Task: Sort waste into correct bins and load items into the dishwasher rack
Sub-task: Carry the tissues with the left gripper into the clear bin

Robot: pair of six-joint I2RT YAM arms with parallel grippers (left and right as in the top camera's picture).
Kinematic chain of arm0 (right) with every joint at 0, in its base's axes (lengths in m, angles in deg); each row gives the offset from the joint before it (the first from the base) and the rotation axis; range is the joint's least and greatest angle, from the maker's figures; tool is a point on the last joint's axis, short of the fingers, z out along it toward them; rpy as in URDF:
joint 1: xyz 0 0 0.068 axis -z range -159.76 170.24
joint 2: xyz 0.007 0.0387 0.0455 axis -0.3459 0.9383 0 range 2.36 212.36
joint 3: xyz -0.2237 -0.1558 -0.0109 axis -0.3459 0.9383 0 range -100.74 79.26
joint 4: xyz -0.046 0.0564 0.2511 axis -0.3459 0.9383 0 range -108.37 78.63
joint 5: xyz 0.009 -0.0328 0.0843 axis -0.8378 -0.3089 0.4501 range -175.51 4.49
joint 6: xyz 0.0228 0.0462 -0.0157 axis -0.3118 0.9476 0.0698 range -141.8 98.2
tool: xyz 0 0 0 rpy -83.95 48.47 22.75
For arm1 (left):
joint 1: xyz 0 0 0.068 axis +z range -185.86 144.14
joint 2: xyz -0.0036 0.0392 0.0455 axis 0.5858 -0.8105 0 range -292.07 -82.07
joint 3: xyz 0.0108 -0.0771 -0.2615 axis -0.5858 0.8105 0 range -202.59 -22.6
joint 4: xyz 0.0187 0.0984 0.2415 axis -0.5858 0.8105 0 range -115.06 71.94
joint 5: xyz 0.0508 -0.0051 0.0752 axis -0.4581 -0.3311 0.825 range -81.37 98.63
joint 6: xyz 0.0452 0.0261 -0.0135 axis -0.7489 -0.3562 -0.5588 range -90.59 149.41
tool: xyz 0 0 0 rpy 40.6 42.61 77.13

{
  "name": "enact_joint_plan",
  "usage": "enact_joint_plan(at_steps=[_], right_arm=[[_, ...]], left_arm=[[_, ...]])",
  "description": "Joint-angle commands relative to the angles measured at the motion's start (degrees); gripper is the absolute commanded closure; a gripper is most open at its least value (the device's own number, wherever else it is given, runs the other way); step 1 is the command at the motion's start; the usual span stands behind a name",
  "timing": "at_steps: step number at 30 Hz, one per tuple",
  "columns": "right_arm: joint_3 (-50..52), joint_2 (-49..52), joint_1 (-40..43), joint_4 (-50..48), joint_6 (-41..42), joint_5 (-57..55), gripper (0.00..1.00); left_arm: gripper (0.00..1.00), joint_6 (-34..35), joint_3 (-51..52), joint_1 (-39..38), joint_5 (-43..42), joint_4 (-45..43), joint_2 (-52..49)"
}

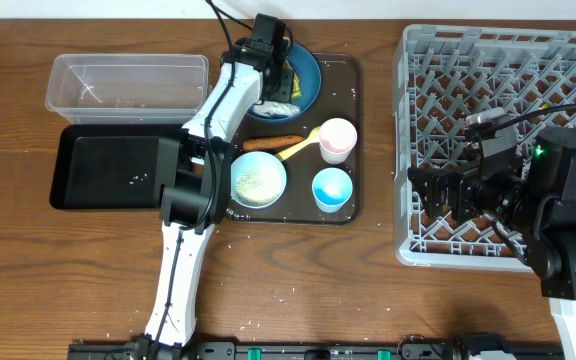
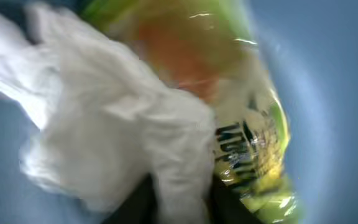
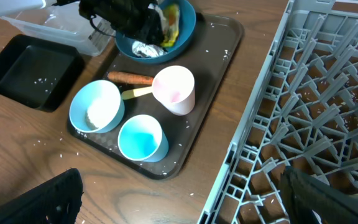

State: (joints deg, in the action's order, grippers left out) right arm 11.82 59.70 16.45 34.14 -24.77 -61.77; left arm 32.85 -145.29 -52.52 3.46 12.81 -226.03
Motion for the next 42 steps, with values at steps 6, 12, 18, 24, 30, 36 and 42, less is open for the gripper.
enact_joint_plan(at_steps=[6, 12, 18, 24, 30, 36, 42], right_arm=[[-1.1, 0.1, -1.1, -0.5, 0.1, 0.0, 0.01], [-1.1, 0.1, -1.1, -0.5, 0.1, 0.1, 0.01], [-1.1, 0.1, -1.1, -0.5, 0.1, 0.0, 0.01], [-1.1, 0.1, -1.1, -0.5, 0.1, 0.0, 0.01], [-1.1, 0.1, -1.1, -0.4, 0.1, 0.1, 0.01], [-1.1, 0.1, -1.1, -0.4, 0.1, 0.0, 0.01], [-1.1, 0.5, -1.1, -0.4, 0.1, 0.1, 0.01]], left_arm=[[0.94, 1.5, -1.2, 0.2, 0.2, 0.2, 3.4], [0.94, 6.6, -1.2, 0.4, 0.0, 1.7, 12.0], [0.94, 7.9, -1.2, 1.7, 0.5, 6.3, 20.2], [0.94, 14.4, -1.2, 7.1, 7.1, 10.0, 23.4], [0.94, 24.3, 0.3, 15.8, 14.1, 13.1, 22.6], [0.94, 32.3, 2.1, 22.1, 14.0, 12.6, 18.1], [0.83, 33.5, 2.1, 23.5, 13.2, 13.1, 13.6]])
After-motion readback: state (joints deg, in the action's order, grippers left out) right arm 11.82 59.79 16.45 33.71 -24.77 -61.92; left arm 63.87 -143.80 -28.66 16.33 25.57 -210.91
